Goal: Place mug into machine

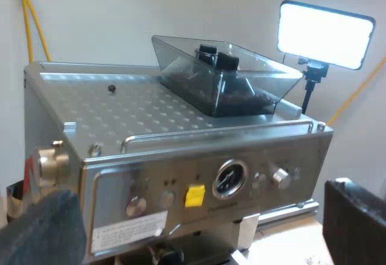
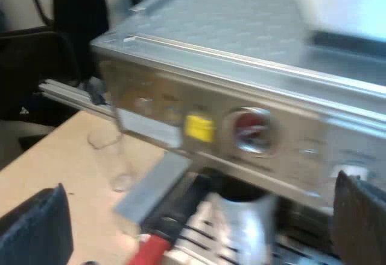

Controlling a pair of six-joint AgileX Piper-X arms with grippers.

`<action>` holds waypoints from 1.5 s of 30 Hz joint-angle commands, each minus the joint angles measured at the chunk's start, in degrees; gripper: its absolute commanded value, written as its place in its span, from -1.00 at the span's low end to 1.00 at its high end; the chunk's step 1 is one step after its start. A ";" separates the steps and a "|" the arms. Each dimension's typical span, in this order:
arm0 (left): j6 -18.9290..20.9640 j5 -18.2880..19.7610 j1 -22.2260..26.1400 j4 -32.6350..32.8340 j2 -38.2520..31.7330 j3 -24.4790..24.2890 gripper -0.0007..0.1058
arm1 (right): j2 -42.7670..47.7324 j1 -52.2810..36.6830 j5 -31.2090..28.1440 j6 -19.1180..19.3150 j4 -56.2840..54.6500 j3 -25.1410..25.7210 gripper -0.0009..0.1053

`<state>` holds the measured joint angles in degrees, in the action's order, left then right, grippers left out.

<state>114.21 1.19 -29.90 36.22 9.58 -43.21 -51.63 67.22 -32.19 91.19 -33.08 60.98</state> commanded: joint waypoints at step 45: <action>-10.70 -9.57 24.75 30.81 -14.73 -8.89 0.55 | 45.67 -57.98 21.76 7.92 -37.89 -6.43 0.68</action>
<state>103.31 -7.23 -5.33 66.68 -1.05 -52.10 -4.22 9.49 -10.15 98.32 -70.96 54.38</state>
